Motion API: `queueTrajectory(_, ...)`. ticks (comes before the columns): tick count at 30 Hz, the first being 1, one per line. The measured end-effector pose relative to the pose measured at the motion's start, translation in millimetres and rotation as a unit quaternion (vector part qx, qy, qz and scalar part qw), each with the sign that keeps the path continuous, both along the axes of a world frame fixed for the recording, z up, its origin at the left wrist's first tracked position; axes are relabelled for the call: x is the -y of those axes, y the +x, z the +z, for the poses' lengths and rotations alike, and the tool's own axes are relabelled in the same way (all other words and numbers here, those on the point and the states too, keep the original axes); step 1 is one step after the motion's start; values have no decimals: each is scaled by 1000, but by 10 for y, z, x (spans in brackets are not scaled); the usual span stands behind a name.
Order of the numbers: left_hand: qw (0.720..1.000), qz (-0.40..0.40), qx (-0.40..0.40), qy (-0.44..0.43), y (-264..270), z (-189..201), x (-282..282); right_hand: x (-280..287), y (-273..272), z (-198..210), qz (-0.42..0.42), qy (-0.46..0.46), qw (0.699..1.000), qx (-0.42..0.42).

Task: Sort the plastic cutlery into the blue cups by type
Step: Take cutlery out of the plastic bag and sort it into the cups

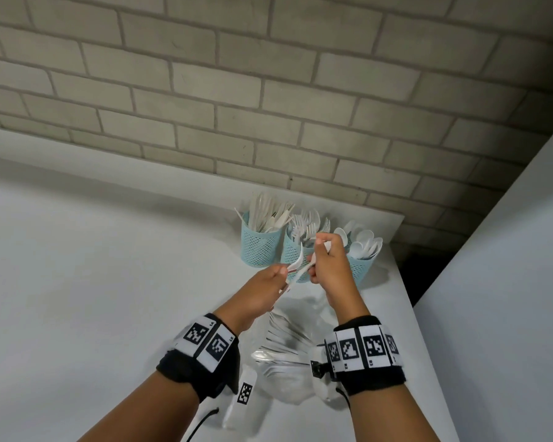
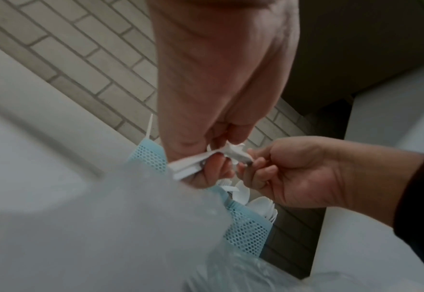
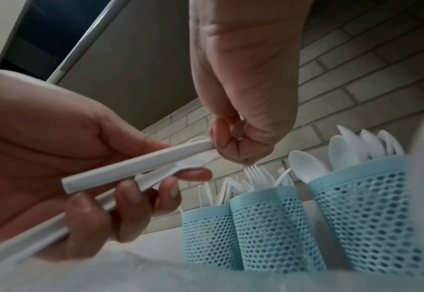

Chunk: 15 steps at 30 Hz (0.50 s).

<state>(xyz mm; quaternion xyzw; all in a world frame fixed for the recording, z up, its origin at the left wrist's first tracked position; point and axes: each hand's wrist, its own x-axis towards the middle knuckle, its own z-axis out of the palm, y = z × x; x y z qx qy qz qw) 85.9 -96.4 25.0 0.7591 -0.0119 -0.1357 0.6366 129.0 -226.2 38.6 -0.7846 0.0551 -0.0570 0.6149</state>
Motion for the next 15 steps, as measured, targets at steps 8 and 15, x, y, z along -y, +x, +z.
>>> queueTrajectory(8, 997, -34, 10, -73, 243, 165, 33, 550, 166, 205, -167, -37, 985, 31)
queueTrajectory(15, 967, -34, 26, -252, 447, 515, 44, 818, 272, 518, -268, -164, 932, 182)
